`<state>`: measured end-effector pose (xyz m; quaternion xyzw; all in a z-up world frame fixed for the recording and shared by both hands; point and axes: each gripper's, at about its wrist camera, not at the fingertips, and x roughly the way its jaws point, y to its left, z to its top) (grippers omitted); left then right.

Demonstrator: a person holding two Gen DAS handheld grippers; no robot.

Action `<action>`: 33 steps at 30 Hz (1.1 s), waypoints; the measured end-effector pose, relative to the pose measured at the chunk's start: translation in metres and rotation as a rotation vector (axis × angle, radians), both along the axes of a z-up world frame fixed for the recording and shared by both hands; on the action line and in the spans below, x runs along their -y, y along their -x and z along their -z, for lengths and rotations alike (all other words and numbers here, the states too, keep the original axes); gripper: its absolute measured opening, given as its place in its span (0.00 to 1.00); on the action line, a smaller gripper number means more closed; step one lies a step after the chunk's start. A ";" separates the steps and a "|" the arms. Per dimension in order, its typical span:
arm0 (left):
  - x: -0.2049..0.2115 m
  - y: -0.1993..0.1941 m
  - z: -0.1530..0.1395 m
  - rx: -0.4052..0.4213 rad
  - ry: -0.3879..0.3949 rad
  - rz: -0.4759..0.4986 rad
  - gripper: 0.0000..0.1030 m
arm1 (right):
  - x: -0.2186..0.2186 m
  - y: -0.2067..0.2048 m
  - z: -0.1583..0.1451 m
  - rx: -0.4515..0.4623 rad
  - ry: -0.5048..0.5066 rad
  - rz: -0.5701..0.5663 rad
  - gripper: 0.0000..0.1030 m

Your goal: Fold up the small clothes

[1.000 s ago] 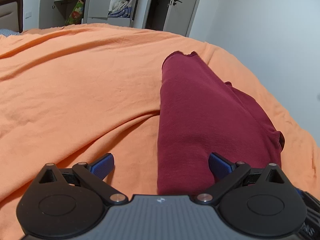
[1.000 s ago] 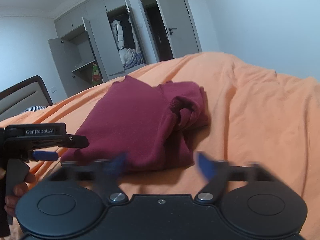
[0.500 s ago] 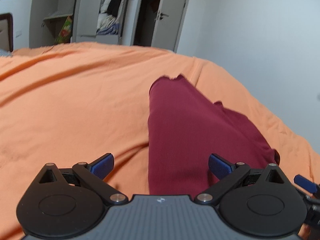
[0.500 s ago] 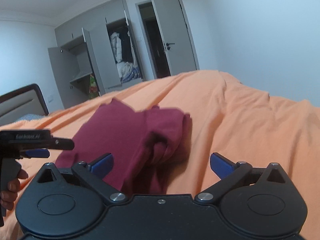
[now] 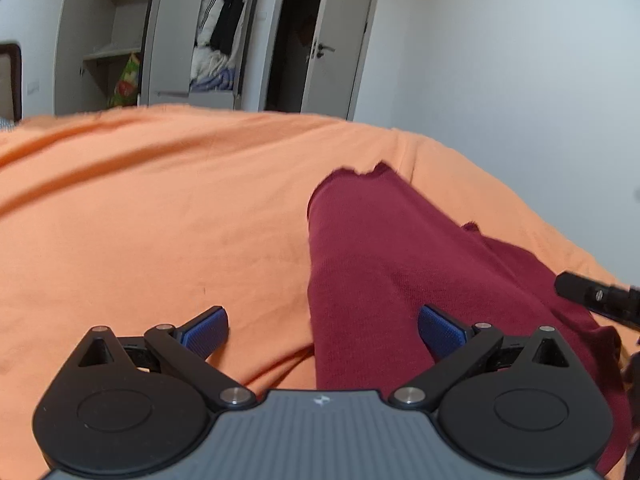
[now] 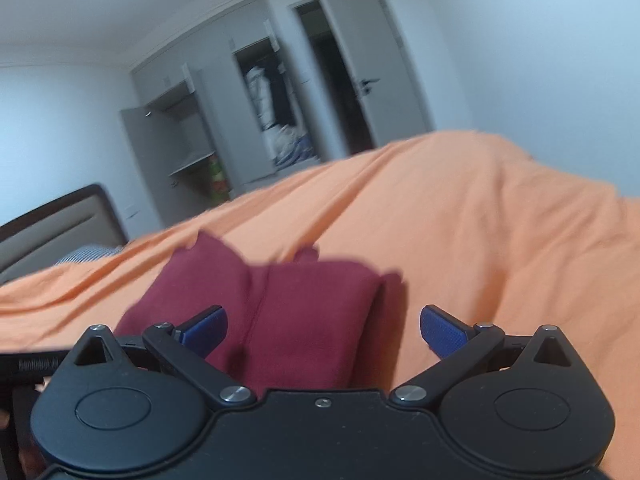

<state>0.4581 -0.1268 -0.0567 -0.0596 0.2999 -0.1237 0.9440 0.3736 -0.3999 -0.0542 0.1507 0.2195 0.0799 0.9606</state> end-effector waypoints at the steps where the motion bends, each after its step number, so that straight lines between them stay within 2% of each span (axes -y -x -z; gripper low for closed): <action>1: 0.000 0.000 0.004 -0.002 0.004 -0.003 1.00 | 0.000 -0.002 0.008 -0.019 0.002 -0.009 0.99; 3: 0.003 0.002 0.009 0.012 -0.011 -0.005 1.00 | 0.002 -0.002 0.018 -0.021 -0.010 -0.013 1.00; 7: 0.009 0.007 0.012 0.045 -0.043 -0.016 1.00 | 0.007 -0.001 0.018 -0.017 -0.037 -0.015 1.00; 27: 0.003 0.008 0.016 0.053 -0.001 -0.023 1.00 | 0.009 0.002 0.019 -0.010 -0.034 -0.013 1.00; 30: 0.001 0.008 0.013 0.039 0.007 -0.023 1.00 | 0.009 0.002 0.019 -0.010 -0.036 -0.013 1.00; 33: -0.003 0.006 0.006 -0.014 0.033 -0.010 0.99 | 0.011 0.007 0.018 0.027 -0.050 -0.026 0.99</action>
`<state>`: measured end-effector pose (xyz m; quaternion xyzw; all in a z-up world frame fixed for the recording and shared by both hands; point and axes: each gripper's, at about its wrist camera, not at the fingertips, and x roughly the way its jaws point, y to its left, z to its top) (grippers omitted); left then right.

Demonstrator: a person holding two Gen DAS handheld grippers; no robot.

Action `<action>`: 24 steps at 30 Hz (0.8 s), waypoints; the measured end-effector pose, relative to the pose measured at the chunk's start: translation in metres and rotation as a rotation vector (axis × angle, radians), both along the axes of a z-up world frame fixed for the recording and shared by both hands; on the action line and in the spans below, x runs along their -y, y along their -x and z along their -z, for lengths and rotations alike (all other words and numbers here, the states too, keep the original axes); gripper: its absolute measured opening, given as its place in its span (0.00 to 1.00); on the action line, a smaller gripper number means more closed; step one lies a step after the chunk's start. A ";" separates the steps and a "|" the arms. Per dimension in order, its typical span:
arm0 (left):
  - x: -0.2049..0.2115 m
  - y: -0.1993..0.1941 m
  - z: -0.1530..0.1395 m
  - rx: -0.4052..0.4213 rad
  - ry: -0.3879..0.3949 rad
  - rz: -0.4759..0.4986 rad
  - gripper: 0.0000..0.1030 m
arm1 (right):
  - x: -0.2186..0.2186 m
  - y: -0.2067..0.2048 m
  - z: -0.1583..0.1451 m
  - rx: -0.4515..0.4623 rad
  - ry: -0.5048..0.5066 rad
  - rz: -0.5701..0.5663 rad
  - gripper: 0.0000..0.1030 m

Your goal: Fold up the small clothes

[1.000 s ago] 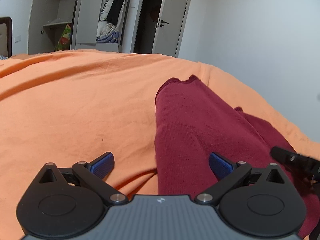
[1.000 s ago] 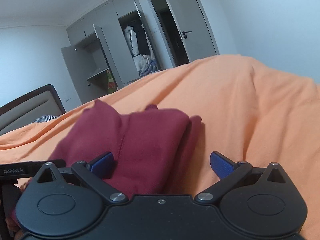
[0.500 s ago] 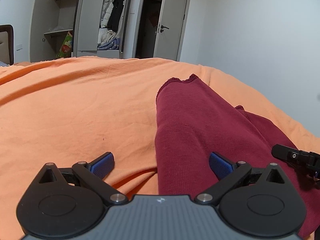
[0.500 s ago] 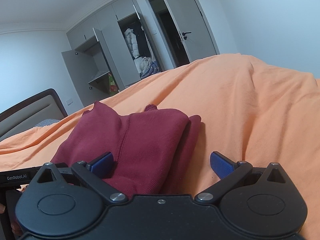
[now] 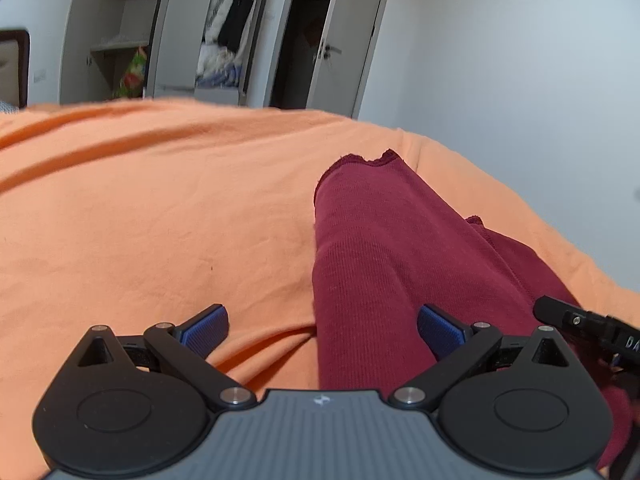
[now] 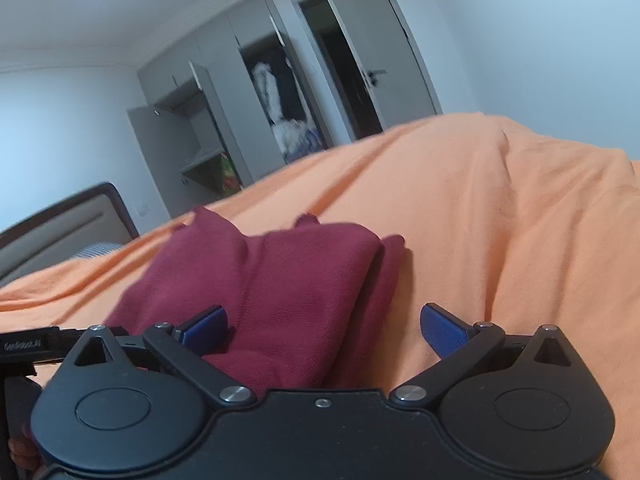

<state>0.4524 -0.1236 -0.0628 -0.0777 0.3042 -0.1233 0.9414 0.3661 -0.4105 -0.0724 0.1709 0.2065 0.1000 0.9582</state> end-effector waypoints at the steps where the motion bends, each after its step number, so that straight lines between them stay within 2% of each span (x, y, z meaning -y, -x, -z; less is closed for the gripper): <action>1: -0.002 -0.001 -0.002 -0.019 0.008 0.008 0.99 | 0.002 0.003 0.000 0.013 -0.012 -0.009 0.99; 4: -0.004 -0.004 -0.006 -0.060 0.012 0.027 0.99 | 0.006 0.007 0.001 0.037 -0.037 -0.024 0.99; 8: 0.002 -0.008 -0.011 -0.113 -0.019 0.023 0.99 | 0.007 0.009 0.001 0.041 -0.035 -0.006 0.87; 11: 0.007 -0.013 -0.015 -0.163 -0.037 0.001 0.99 | 0.007 0.008 0.001 0.038 -0.035 0.002 0.84; 14: 0.009 -0.015 -0.018 -0.191 -0.047 -0.008 0.99 | 0.009 0.007 0.001 0.031 -0.049 0.003 0.84; 24: 0.015 -0.017 -0.022 -0.208 -0.075 0.008 1.00 | 0.014 0.004 0.003 0.024 -0.079 0.002 0.84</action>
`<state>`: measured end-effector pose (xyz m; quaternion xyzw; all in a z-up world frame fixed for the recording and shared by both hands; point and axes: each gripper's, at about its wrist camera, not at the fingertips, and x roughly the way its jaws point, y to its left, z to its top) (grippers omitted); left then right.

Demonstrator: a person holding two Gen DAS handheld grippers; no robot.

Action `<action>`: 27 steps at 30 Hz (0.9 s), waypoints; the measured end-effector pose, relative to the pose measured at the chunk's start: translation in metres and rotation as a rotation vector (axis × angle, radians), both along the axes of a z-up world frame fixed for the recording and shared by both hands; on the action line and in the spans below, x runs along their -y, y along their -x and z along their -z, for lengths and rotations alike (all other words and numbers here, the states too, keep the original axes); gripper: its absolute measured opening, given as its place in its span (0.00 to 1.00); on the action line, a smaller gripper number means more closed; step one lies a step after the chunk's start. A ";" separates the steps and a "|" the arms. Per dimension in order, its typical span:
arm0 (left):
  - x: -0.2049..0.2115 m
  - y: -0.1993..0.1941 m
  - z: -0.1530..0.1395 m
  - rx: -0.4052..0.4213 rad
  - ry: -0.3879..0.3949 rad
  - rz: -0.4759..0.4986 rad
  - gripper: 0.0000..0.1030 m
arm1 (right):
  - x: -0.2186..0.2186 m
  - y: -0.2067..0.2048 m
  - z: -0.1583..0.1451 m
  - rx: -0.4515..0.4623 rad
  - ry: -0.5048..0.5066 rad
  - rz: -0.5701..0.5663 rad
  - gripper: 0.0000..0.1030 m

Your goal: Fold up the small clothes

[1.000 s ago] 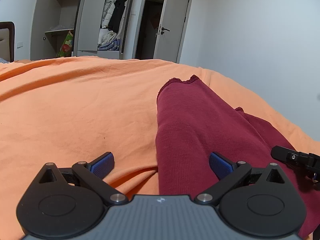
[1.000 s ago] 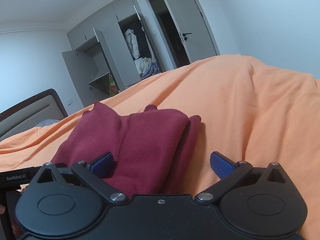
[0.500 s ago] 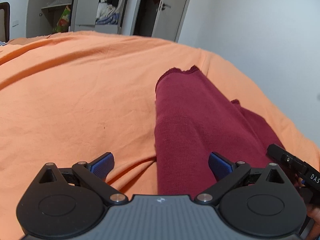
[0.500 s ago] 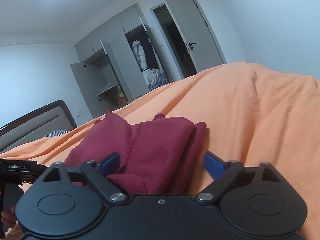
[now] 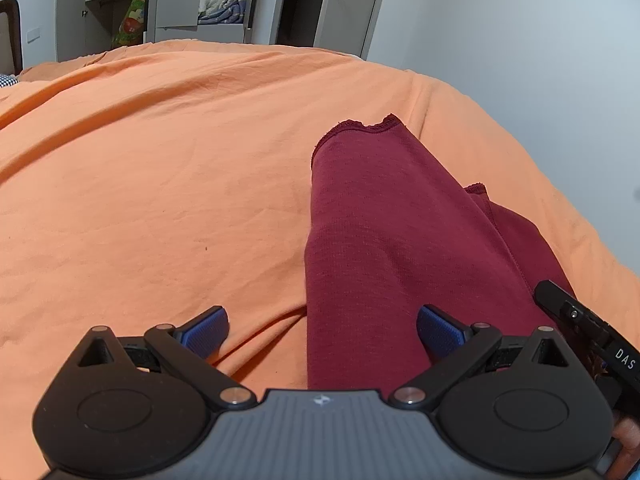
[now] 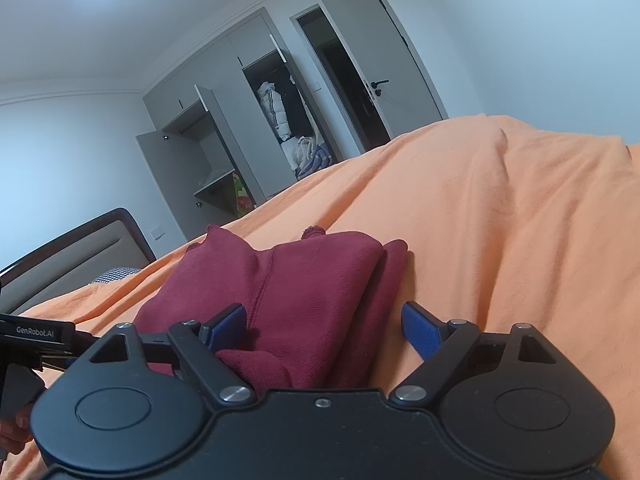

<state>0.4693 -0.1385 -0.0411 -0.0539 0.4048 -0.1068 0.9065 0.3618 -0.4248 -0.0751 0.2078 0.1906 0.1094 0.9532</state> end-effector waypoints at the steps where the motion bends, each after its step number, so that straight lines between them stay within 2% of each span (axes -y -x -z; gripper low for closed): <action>1: 0.001 0.000 0.001 0.004 -0.005 0.000 1.00 | 0.000 0.000 0.000 0.000 0.002 0.000 0.84; 9: 0.004 0.000 0.002 0.011 -0.002 -0.006 1.00 | -0.004 -0.002 -0.002 -0.010 0.014 0.003 0.82; 10: 0.004 0.000 0.001 0.010 0.002 -0.007 0.99 | -0.005 -0.002 -0.003 -0.010 0.016 0.005 0.80; 12: 0.004 0.001 0.000 0.011 0.014 0.006 0.99 | -0.006 -0.001 -0.003 -0.008 0.017 0.007 0.67; 15: 0.008 0.006 -0.001 0.029 0.028 0.049 0.99 | -0.008 0.000 -0.004 -0.002 0.019 0.005 0.57; 18: 0.015 0.013 -0.001 0.044 0.015 0.071 0.92 | -0.011 0.001 -0.004 0.002 0.027 0.000 0.49; 21: 0.016 0.014 0.000 0.025 0.050 0.076 0.89 | -0.013 0.002 -0.004 -0.002 0.032 0.004 0.51; 27: 0.012 0.014 0.002 0.001 0.062 0.034 0.94 | -0.009 0.002 -0.003 -0.014 0.020 0.004 0.53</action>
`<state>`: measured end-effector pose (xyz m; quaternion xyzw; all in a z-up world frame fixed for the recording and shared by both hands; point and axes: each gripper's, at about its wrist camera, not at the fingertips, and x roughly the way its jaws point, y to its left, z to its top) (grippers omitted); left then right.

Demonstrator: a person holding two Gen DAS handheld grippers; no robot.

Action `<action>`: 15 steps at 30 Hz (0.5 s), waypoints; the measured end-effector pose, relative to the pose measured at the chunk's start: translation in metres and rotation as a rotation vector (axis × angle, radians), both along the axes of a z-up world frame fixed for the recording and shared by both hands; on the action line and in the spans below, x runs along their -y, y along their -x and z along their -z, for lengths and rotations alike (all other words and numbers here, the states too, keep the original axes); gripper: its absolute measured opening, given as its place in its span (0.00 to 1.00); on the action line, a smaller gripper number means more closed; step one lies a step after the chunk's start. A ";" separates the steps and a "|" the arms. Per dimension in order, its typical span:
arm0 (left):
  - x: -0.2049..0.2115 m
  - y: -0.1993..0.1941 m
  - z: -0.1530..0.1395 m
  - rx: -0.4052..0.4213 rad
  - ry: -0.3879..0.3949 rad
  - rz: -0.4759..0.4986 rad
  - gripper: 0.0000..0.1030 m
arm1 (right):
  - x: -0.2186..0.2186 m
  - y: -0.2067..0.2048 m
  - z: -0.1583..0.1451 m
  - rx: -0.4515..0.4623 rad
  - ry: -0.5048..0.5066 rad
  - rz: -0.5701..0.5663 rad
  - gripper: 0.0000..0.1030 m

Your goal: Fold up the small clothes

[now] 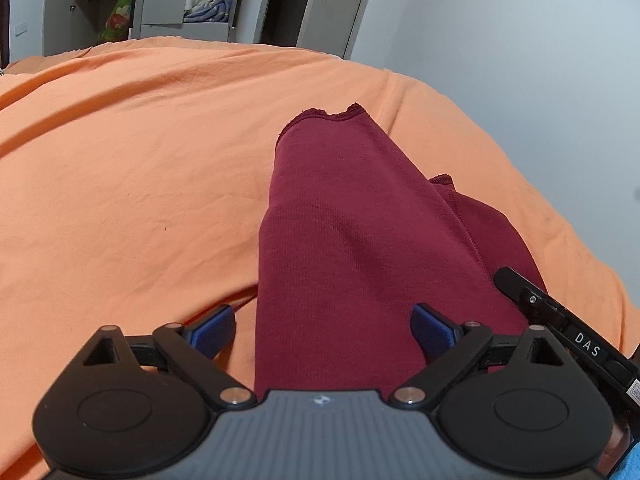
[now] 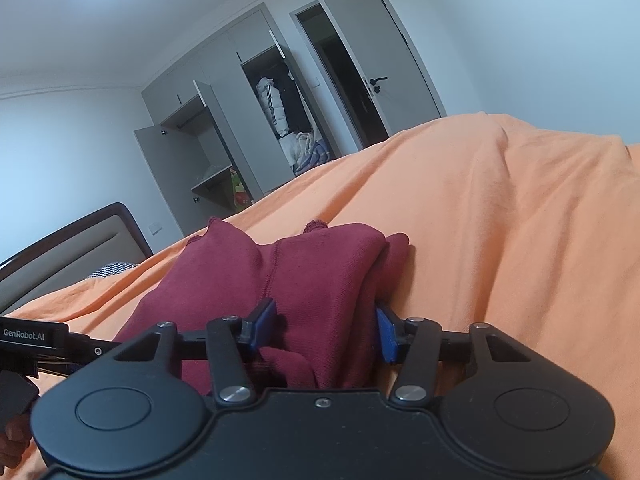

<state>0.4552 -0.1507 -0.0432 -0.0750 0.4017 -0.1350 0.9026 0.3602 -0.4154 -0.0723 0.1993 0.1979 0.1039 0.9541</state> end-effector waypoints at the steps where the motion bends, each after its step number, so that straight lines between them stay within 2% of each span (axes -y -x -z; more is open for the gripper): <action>1: -0.001 0.001 -0.001 0.000 0.003 -0.003 0.93 | 0.000 0.000 0.000 -0.001 0.000 0.000 0.53; 6: -0.009 0.002 -0.002 -0.018 0.057 -0.028 0.85 | 0.001 0.000 0.001 -0.012 0.003 0.005 0.53; 8: -0.008 0.001 -0.002 -0.025 0.075 -0.034 0.72 | -0.005 -0.002 -0.001 -0.015 0.028 0.010 0.53; 13: 0.002 0.004 -0.008 -0.008 0.026 -0.050 0.69 | -0.018 0.000 -0.004 -0.014 0.105 0.018 0.47; 15: 0.002 0.007 -0.008 0.000 0.025 -0.058 0.65 | -0.021 0.003 -0.005 -0.005 0.119 0.023 0.39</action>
